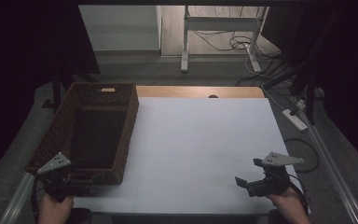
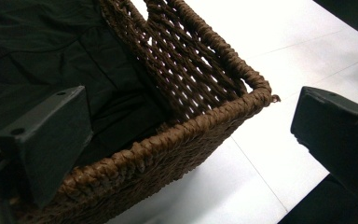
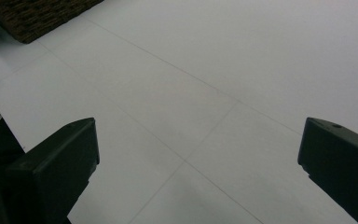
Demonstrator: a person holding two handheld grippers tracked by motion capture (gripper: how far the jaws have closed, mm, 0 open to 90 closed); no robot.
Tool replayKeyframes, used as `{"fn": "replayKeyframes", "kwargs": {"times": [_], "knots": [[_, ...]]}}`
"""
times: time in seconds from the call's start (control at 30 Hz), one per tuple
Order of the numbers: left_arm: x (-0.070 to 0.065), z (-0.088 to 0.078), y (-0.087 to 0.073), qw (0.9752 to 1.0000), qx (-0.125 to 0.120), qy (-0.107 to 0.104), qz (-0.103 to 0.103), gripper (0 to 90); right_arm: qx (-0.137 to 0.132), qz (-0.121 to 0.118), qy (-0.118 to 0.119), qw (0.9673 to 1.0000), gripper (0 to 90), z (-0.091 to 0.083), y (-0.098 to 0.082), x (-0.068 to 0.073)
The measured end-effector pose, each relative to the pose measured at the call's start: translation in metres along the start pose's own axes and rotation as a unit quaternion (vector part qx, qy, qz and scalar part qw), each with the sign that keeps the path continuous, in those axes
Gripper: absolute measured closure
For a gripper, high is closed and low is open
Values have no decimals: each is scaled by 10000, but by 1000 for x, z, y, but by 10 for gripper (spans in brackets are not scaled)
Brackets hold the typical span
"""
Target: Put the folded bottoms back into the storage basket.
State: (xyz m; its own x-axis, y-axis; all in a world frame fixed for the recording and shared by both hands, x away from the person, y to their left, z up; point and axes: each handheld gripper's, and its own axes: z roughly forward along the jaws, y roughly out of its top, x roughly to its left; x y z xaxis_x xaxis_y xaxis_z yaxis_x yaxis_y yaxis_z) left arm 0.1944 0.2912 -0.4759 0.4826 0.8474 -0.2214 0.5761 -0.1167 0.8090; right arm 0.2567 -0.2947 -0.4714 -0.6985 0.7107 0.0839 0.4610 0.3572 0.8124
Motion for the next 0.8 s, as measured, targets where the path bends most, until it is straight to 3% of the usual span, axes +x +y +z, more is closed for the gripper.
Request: {"fn": "replayKeyframes", "kwargs": {"times": [0.3, 0.8], "knots": [[1, 0, -1, 9999, -1, 137, 59, 0, -40, 147, -230, 9996, 0, -15, -12, -5], [3, -1, -3, 9994, -76, 309, 121, 0, 22, 377, -411, 9984, 0, -26, -26, -12]]}}
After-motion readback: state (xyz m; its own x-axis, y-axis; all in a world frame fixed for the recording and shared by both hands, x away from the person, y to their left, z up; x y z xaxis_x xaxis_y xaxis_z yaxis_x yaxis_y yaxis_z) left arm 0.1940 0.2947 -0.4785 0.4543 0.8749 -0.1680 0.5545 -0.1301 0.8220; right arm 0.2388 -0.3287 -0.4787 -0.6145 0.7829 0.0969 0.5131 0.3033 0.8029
